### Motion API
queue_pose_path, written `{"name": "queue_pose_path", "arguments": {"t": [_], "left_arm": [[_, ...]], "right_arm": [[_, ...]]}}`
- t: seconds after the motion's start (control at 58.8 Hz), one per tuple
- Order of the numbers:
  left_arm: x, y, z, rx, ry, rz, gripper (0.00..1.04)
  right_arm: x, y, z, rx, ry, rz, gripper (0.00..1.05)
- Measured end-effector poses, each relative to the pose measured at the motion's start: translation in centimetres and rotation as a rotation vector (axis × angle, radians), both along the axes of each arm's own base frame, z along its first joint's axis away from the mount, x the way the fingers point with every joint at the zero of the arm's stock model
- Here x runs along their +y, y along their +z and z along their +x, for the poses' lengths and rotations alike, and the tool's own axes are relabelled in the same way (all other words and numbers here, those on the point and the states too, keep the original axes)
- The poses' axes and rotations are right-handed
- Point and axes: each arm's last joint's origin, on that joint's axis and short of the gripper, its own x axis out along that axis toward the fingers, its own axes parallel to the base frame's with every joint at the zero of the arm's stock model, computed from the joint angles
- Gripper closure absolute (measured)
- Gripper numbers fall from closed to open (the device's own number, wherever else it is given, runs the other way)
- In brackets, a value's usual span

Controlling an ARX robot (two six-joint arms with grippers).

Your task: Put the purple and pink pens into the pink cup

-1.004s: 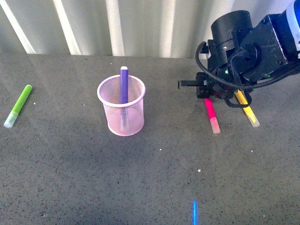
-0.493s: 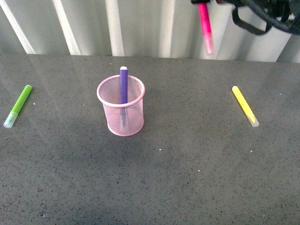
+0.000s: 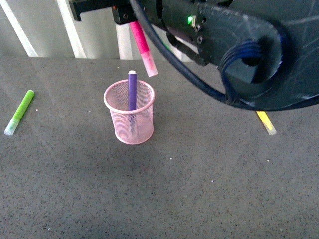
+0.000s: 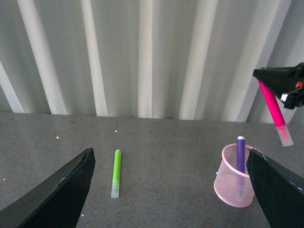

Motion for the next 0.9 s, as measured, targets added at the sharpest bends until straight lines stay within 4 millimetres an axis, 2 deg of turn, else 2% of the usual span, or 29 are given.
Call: {"name": "queue_pose_path", "arguments": {"t": [0.085,0.459,0.902], "left_arm": [[0.0,0.0,0.0,0.0,0.0,0.0,0.07],[0.0,0.0,0.0,0.0,0.0,0.0,0.07],[0.0,0.0,0.0,0.0,0.0,0.0,0.07]], "right_arm": [[0.5,-1.1,0.0,0.018,0.009,-0.008,0.93],[1.5,-3.5,0.9,0.044,0.035,-0.021,0.93],[2.8,-4.2,2.5,0.055,0.053,-0.028,0.93]]}}
